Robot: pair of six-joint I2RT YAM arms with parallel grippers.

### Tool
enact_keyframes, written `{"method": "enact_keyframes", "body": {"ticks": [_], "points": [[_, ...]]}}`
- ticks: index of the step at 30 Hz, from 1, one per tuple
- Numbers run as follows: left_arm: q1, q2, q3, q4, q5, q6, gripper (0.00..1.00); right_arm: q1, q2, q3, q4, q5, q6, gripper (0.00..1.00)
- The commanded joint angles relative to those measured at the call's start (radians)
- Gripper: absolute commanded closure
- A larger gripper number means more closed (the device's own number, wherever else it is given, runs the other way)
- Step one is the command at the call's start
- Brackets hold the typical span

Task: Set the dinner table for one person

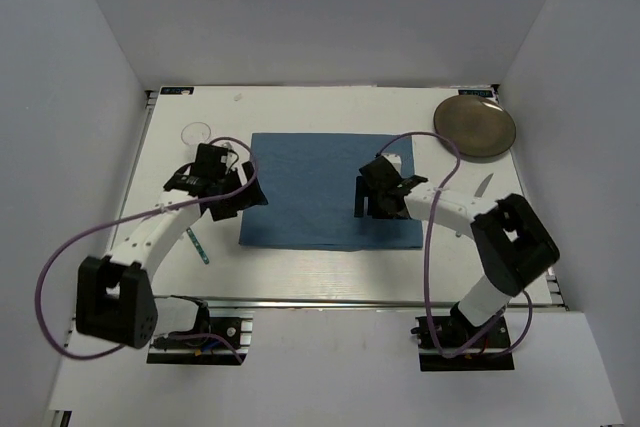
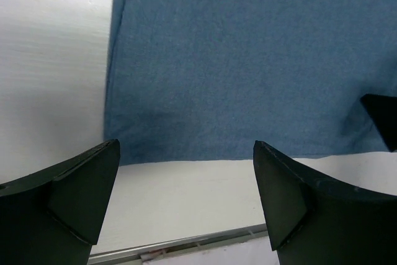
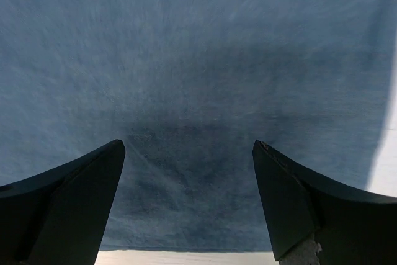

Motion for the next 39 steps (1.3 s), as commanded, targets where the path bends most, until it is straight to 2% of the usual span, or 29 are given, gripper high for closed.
{"method": "enact_keyframes", "body": {"ticks": [1, 7, 12, 18, 21, 22, 27, 35, 39], "points": [[-0.012, 0.056, -0.006, 0.072, 0.068, -0.085, 0.02, -0.01, 0.064, 0.064, 0.002, -0.11, -0.013, 0.11], [-0.044, 0.232, 0.051, 0.105, -0.017, -0.134, 0.02, -0.039, 0.22, 0.181, -0.047, -0.086, -0.016, 0.11], [-0.054, 0.505, 0.166, 0.056, -0.085, -0.132, 0.02, -0.094, 0.323, 0.283, -0.1, -0.086, -0.005, 0.11], [-0.029, 0.7, 0.357, -0.004, -0.111, -0.126, 0.02, -0.144, 0.405, 0.349, -0.109, -0.123, 0.024, 0.11], [-0.029, 0.786, 0.509, -0.082, -0.163, -0.111, 0.02, -0.162, 0.443, 0.38, -0.107, -0.144, 0.027, 0.11], [-0.029, 0.803, 0.567, -0.108, -0.172, -0.109, 0.02, -0.17, 0.458, 0.415, -0.11, -0.147, 0.021, 0.11], [-0.029, 0.832, 0.657, -0.145, -0.2, -0.103, 0.02, -0.199, 0.54, 0.547, -0.19, -0.141, -0.012, 0.11], [-0.029, 0.855, 0.709, -0.159, -0.185, -0.102, 0.02, -0.219, 0.531, 0.54, -0.167, -0.17, -0.013, 0.11], [-0.029, 0.86, 0.736, -0.167, -0.191, -0.091, 0.02, -0.219, 0.488, 0.471, -0.135, -0.192, 0.01, 0.11]]}}
